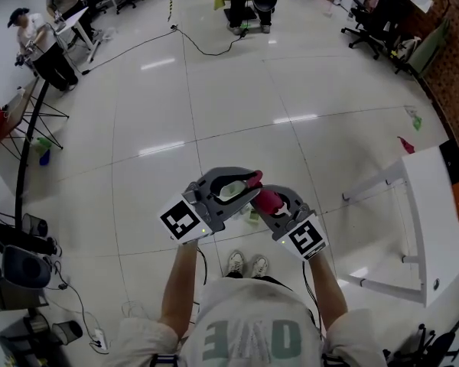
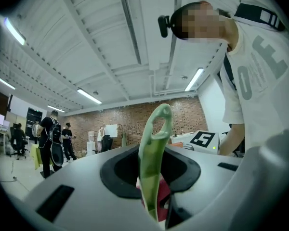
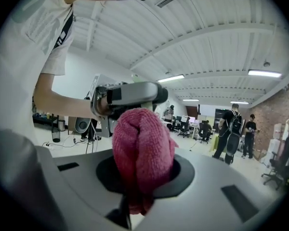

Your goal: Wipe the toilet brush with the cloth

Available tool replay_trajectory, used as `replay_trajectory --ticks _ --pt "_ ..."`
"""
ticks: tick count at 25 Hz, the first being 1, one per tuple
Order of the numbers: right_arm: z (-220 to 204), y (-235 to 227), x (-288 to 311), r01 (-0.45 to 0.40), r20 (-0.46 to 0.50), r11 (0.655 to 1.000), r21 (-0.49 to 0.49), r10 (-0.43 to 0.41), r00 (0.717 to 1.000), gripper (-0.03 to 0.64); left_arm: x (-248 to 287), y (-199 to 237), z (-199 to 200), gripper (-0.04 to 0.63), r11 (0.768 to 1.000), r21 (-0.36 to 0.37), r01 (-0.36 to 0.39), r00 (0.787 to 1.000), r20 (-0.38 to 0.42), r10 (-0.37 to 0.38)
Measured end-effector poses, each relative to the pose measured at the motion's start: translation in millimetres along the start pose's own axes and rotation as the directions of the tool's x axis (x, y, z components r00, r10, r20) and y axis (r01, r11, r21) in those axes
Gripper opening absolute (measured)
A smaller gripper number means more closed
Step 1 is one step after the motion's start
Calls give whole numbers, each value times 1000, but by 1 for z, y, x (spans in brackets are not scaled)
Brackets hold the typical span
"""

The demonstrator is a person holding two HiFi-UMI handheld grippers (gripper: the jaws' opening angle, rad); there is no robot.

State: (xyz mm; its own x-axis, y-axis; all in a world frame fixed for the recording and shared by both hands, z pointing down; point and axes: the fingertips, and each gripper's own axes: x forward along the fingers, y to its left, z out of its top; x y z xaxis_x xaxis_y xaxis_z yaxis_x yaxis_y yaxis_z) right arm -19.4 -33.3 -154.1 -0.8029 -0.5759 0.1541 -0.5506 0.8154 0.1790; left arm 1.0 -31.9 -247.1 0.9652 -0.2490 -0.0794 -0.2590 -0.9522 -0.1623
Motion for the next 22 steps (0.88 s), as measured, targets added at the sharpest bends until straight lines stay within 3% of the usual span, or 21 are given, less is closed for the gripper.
replay_trajectory --ticks 6,16,19,22 --pt "-21 -3 13 8 -25 998 61 -7 1000 69 -13 18 13 91 997 -56 -55 995 77 59" --pt "-56 12 37 -7 -77 987 160 20 997 69 -29 45 63 91 993 -67 -96 980 169 106" --pt "-64 17 41 -1 -93 985 174 17 995 69 -31 48 70 90 989 -64 -130 977 162 139" --pt "-48 14 33 59 -58 980 190 -48 997 69 -32 62 61 89 973 -64 -220 970 93 225"
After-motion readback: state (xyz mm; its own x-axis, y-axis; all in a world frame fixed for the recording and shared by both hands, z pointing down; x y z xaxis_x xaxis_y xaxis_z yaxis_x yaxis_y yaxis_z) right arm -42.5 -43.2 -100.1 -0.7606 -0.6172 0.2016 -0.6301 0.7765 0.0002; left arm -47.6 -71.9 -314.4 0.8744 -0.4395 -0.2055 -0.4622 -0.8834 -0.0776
